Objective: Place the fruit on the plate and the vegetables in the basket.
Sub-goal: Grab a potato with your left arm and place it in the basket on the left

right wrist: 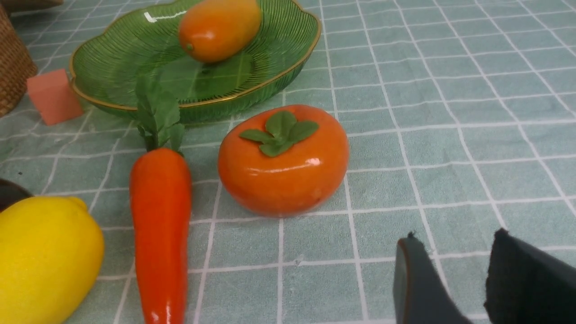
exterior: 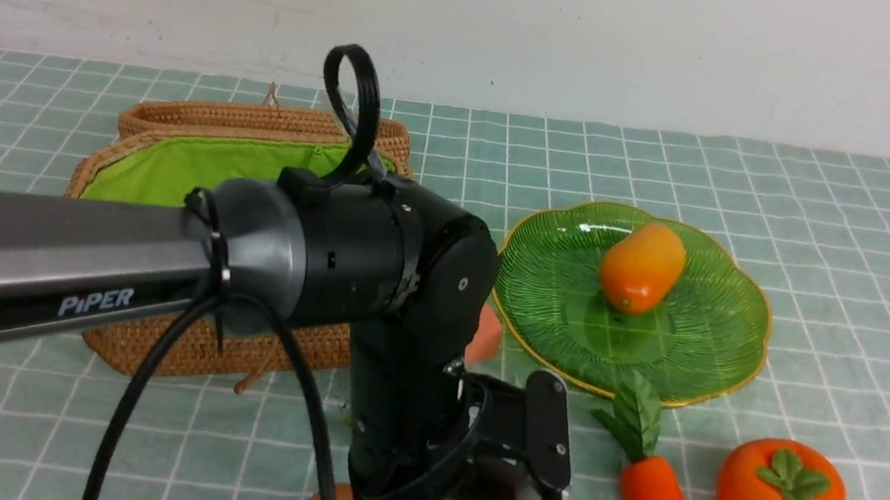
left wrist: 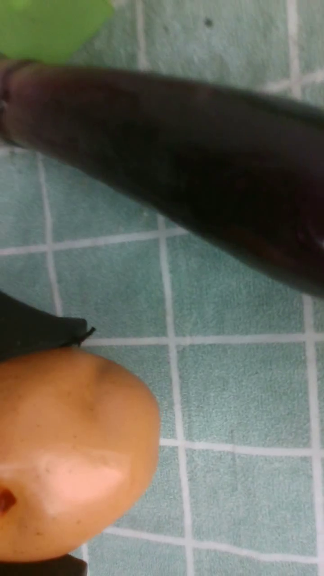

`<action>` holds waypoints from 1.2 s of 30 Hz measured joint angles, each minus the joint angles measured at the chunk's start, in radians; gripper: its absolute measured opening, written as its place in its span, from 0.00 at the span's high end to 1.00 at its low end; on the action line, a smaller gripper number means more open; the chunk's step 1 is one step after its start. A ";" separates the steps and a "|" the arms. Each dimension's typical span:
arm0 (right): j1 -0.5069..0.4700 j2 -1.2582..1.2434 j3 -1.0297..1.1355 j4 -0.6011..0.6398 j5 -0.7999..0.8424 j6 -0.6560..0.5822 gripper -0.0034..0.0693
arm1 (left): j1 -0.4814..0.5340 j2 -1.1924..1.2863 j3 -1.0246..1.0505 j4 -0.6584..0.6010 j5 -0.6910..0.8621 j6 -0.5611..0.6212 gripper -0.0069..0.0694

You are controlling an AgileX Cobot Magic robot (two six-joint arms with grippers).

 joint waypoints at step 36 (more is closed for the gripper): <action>0.000 0.000 0.000 0.000 0.000 0.000 0.62 | 0.536 -0.036 -0.363 0.031 -0.064 -0.254 0.18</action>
